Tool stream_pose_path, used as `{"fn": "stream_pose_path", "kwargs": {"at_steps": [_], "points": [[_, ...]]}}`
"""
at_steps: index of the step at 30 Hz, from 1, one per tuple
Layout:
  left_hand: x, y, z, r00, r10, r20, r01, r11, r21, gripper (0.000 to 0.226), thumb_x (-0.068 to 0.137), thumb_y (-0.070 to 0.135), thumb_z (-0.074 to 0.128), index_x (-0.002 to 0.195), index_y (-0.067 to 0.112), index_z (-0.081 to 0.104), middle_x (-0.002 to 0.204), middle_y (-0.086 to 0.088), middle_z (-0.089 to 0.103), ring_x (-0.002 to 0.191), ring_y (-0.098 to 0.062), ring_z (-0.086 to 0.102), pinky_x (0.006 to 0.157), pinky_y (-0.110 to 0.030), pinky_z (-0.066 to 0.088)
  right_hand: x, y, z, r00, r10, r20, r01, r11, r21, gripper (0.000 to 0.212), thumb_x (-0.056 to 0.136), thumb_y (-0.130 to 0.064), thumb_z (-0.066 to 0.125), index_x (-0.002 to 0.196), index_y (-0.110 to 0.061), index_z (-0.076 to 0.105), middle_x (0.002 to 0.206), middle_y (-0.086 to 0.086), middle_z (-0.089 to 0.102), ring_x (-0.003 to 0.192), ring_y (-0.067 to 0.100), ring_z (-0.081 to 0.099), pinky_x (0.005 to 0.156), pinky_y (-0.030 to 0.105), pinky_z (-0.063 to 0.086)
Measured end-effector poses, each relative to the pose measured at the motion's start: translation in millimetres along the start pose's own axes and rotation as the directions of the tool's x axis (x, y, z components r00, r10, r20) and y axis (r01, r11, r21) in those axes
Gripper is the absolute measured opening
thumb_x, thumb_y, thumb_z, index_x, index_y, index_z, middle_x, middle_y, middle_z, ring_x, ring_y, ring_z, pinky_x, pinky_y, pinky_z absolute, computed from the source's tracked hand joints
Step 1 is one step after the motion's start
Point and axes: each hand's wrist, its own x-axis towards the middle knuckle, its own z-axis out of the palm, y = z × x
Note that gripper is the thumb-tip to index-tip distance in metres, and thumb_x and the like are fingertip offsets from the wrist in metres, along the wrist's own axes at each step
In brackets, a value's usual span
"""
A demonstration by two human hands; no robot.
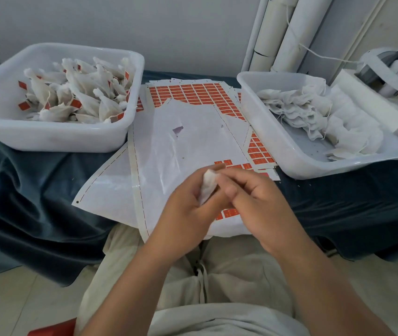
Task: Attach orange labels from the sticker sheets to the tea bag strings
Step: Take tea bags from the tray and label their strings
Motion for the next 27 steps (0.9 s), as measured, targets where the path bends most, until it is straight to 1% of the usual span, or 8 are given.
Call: {"fn": "stream_pose_path", "kwargs": {"at_steps": [3,6,8,10,16,19,24,27], "points": [[2,3,-3,0.996,-0.086,-0.034,0.081,0.989,-0.125,0.032,0.113,0.032,0.045,0.122,0.026,0.075,0.114,0.001,0.079,0.109,-0.016,0.075,0.086,-0.023,0.058,0,0,-6,0.992,0.074,0.105,-0.079,0.996,0.043,0.029,0.11,-0.028,0.05,0.117,-0.032,0.079,0.106,-0.004,0.08,0.098,0.014,0.077,0.081,0.026,0.062],[3,4,-6,0.982,-0.176,-0.066,0.16,0.967,-0.197,0.039,0.113,0.041,0.041,0.114,0.031,0.079,0.114,0.0,0.079,0.108,-0.017,0.075,0.09,-0.034,0.057,2,2,-13,0.982,-0.002,-0.186,-0.017,0.995,-0.102,0.026,0.102,-0.051,0.056,0.104,-0.036,0.077,0.082,-0.012,0.074,0.074,0.003,0.069,0.067,0.021,0.056],[4,3,-6,0.978,-0.196,-0.074,0.175,0.958,-0.225,0.04,0.112,0.044,0.041,0.113,0.031,0.079,0.114,-0.001,0.079,0.11,-0.02,0.075,0.095,-0.042,0.055,3,5,-18,0.966,-0.101,-0.236,0.025,0.952,-0.304,0.027,0.095,-0.058,0.063,0.113,-0.04,0.073,0.091,-0.017,0.07,0.088,0.003,0.069,0.074,0.019,0.055],[4,3,-7,0.98,-0.185,-0.076,0.165,0.963,-0.213,0.04,0.111,0.046,0.042,0.115,0.03,0.078,0.115,-0.002,0.079,0.111,-0.022,0.074,0.099,-0.046,0.054,5,6,-18,0.985,-0.117,-0.123,0.052,0.896,-0.44,0.029,0.096,-0.051,0.068,0.118,-0.035,0.074,0.102,-0.02,0.072,0.1,0.002,0.069,0.08,0.018,0.056],[5,5,-10,0.979,-0.186,-0.087,0.16,0.956,-0.246,0.04,0.113,0.036,0.041,0.104,0.022,0.077,0.099,-0.007,0.08,0.089,-0.022,0.079,0.072,-0.022,0.059,5,5,-23,0.983,-0.181,0.016,0.16,0.821,-0.549,0.018,0.101,-0.033,0.067,0.102,-0.024,0.083,0.086,-0.011,0.076,0.085,0.012,0.07,0.074,0.035,0.054],[5,3,-12,0.979,-0.169,-0.115,0.144,0.97,-0.196,0.04,0.112,0.037,0.043,0.1,0.021,0.077,0.09,-0.006,0.079,0.08,-0.016,0.076,0.067,-0.019,0.057,6,2,-26,0.98,-0.197,0.014,0.167,0.79,-0.59,0.02,0.101,-0.035,0.066,0.102,-0.024,0.083,0.083,-0.015,0.074,0.081,0.009,0.069,0.069,0.023,0.052],[4,4,-14,0.995,-0.094,-0.042,0.096,0.993,0.063,0.031,0.086,0.065,0.064,0.097,0.039,0.076,0.084,0.008,0.073,0.074,-0.004,0.068,0.065,-0.013,0.053,4,2,-24,0.999,-0.003,0.036,0.021,0.864,-0.502,0.027,0.104,-0.04,0.061,0.08,-0.03,0.067,0.065,-0.017,0.059,0.063,0.002,0.058,0.059,0.012,0.043],[5,0,-12,0.995,-0.051,-0.086,0.062,0.99,0.125,0.044,0.088,0.062,0.06,0.083,0.02,0.07,0.072,-0.005,0.062,0.063,-0.01,0.056,0.059,-0.017,0.047,4,4,-18,0.964,0.215,0.153,-0.175,0.954,-0.242,0.04,0.1,-0.035,0.056,0.063,-0.026,0.048,0.056,-0.01,0.038,0.05,0.006,0.034,0.05,0.02,0.032]]}}
